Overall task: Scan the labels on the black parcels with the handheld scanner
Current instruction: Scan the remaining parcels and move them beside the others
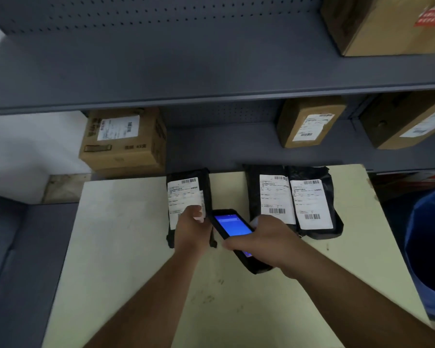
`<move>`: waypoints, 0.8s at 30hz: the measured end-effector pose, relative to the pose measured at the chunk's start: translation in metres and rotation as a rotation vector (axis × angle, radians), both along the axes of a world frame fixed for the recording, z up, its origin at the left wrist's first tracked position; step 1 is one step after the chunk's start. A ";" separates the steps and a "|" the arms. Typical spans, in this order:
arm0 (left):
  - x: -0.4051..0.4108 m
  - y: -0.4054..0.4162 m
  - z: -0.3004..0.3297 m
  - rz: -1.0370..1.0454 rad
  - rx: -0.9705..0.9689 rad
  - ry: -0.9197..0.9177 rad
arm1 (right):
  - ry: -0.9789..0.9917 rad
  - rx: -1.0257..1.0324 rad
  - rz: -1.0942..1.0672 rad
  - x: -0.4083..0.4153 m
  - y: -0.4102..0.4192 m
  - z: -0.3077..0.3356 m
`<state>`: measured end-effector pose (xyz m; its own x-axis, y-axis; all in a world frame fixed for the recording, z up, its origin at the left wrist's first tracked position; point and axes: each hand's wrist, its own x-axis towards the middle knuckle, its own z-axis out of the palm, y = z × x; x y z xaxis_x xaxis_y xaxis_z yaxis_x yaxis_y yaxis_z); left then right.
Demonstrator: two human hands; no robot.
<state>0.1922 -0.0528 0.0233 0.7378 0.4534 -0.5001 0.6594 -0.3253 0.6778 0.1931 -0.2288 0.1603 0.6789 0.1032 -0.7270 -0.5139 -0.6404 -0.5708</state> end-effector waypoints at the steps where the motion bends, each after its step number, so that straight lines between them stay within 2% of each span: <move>1: -0.002 0.010 -0.002 0.017 0.056 0.004 | 0.000 -0.001 0.009 -0.001 0.005 -0.001; 6: -0.015 0.047 -0.008 0.153 0.143 0.027 | 0.018 -0.016 0.039 -0.007 0.030 -0.005; 9: -0.022 0.058 -0.014 0.171 0.181 0.141 | 0.050 -0.032 0.054 -0.008 0.042 -0.010; 12: -0.024 0.062 -0.021 0.160 0.099 0.238 | 0.075 -0.055 0.065 -0.009 0.050 -0.016; 17: -0.020 0.055 -0.028 0.138 0.004 0.290 | 0.063 -0.080 0.064 -0.006 0.056 -0.019; 24: -0.002 0.038 -0.039 0.165 0.075 0.389 | 0.087 -0.069 0.024 -0.002 0.053 -0.023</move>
<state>0.1902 -0.0151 -0.0152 0.4154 0.5953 -0.6878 0.9084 -0.2328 0.3472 0.1914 -0.1755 0.1371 0.6109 0.0659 -0.7889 -0.5437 -0.6895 -0.4785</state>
